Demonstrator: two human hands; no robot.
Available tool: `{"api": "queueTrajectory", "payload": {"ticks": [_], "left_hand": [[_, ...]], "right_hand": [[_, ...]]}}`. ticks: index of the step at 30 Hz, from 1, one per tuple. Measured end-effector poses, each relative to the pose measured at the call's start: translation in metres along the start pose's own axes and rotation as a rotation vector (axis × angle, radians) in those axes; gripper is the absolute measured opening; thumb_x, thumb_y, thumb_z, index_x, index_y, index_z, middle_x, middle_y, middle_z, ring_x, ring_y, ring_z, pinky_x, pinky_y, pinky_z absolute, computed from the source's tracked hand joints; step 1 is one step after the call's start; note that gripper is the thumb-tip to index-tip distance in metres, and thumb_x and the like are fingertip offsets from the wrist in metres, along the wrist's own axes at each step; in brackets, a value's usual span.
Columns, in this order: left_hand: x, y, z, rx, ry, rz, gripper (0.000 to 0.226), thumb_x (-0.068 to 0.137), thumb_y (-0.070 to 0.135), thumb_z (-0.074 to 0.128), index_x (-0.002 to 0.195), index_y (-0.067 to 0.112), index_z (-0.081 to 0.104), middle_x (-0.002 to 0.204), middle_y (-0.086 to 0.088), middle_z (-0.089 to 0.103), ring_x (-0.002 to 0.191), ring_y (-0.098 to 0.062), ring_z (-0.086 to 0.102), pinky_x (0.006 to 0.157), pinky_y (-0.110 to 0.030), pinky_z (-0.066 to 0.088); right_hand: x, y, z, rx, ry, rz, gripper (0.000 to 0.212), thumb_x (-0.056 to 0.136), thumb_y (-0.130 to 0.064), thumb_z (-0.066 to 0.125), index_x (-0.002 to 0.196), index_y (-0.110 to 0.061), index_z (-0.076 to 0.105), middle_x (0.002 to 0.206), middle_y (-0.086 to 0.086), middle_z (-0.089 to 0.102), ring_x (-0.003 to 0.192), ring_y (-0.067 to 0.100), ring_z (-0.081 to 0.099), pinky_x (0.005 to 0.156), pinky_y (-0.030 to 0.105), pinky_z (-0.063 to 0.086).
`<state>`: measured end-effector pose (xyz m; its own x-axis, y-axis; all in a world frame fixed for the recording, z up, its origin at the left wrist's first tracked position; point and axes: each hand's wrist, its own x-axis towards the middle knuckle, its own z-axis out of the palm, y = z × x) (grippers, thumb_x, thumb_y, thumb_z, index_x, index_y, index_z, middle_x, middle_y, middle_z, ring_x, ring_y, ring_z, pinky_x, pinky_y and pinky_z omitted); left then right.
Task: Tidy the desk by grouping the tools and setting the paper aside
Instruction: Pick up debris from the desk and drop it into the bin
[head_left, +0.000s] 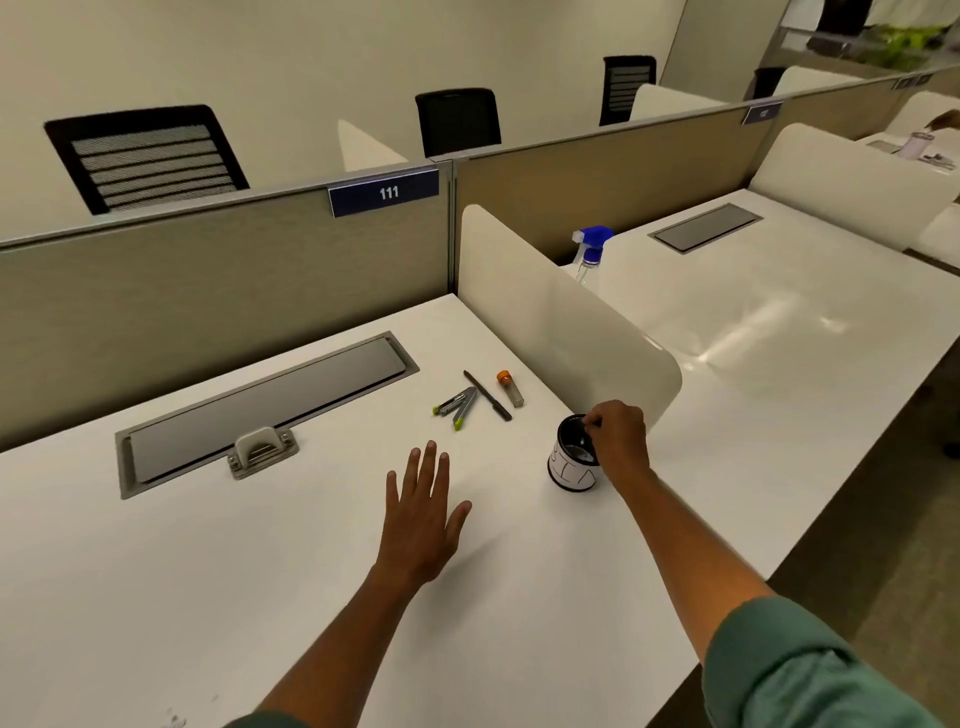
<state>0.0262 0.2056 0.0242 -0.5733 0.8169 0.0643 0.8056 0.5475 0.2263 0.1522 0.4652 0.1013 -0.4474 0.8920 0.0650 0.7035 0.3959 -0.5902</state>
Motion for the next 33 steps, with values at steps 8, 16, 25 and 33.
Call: {"api": "queueTrajectory", "payload": {"ticks": [8, 16, 25, 33], "left_hand": [[-0.008, -0.02, -0.011, 0.016, 0.038, -0.044, 0.072, 0.098, 0.057, 0.016, 0.153, 0.011, 0.018, 0.163, -0.01, 0.006, 0.15, -0.03, 0.004, 0.116, -0.055, 0.015], [-0.034, -0.045, -0.023, 0.022, 0.073, -0.105, 0.076, 0.096, 0.062, 0.015, 0.154, 0.013, 0.015, 0.163, -0.009, 0.003, 0.15, -0.029, 0.001, 0.117, -0.056, 0.012], [-0.101, -0.093, -0.037, 0.026, 0.094, -0.212, 0.079, 0.095, 0.066, 0.017, 0.155, 0.015, 0.015, 0.164, -0.008, 0.004, 0.151, -0.029, 0.003, 0.117, -0.058, 0.013], [-0.185, -0.162, -0.048, 0.038, 0.097, -0.375, 0.079, 0.094, 0.066, 0.018, 0.155, 0.017, 0.014, 0.164, -0.008, 0.002, 0.151, -0.029, 0.003, 0.116, -0.059, 0.015]], "right_hand": [[-0.016, -0.001, 0.009, -0.13, 0.052, -0.172, 0.018, 0.083, -0.017, 0.07, 0.099, -0.008, 0.069, 0.109, 0.012, 0.059, 0.103, 0.033, 0.053, 0.076, 0.038, 0.049], [-0.066, -0.036, 0.037, -0.384, 0.07, -0.457, 0.074, 0.088, -0.065, 0.04, 0.15, -0.028, 0.026, 0.158, 0.011, 0.022, 0.144, 0.033, 0.02, 0.113, 0.055, 0.017], [-0.135, -0.086, 0.082, -0.429, -0.053, -0.602, 0.08, 0.087, -0.074, 0.026, 0.153, -0.034, 0.006, 0.162, 0.007, -0.002, 0.148, 0.03, -0.004, 0.115, 0.062, 0.003], [-0.209, -0.132, 0.136, -0.405, -0.199, -0.69, 0.081, 0.086, -0.075, 0.025, 0.153, -0.034, 0.005, 0.162, 0.007, -0.003, 0.148, 0.032, 0.002, 0.115, 0.061, 0.01]]}}
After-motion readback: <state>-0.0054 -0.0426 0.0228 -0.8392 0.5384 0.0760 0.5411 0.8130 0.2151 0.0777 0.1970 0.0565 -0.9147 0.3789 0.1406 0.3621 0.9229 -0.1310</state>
